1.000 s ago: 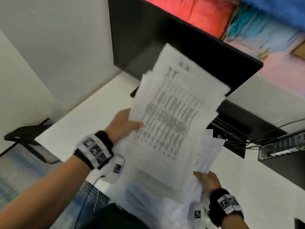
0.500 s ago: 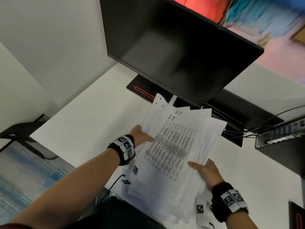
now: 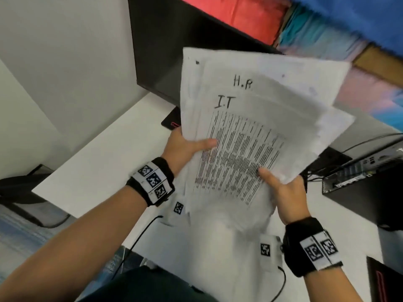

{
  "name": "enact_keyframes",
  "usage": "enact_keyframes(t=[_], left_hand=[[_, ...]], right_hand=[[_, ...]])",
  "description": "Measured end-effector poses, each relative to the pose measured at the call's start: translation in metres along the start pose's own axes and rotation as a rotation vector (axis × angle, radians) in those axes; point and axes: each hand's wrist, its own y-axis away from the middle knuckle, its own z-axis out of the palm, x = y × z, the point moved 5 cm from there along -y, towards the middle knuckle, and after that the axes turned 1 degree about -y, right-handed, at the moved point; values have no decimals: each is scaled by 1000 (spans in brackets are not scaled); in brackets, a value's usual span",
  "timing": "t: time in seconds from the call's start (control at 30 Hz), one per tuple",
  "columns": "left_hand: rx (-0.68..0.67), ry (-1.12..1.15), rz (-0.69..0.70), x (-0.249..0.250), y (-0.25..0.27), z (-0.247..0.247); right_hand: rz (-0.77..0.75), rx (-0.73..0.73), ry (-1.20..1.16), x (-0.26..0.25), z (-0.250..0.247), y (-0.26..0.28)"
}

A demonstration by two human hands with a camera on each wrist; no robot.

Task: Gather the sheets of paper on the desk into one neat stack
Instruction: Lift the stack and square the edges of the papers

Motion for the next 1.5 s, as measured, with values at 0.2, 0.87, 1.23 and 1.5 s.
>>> enact_keyframes(t=[0.2, 0.87, 1.23, 1.5], left_hand=[[-8, -47, 318, 82, 3, -2], [-8, -176, -27, -16, -49, -7], [-169, 361, -25, -3, -32, -10], [-49, 252, -82, -11, -52, -90]], right_hand=[[-110, 55, -81, -39, 8, 3], [426, 19, 34, 95, 11, -33], [447, -66, -709, 113, 15, -16], [170, 114, -336, 44, -19, -36]])
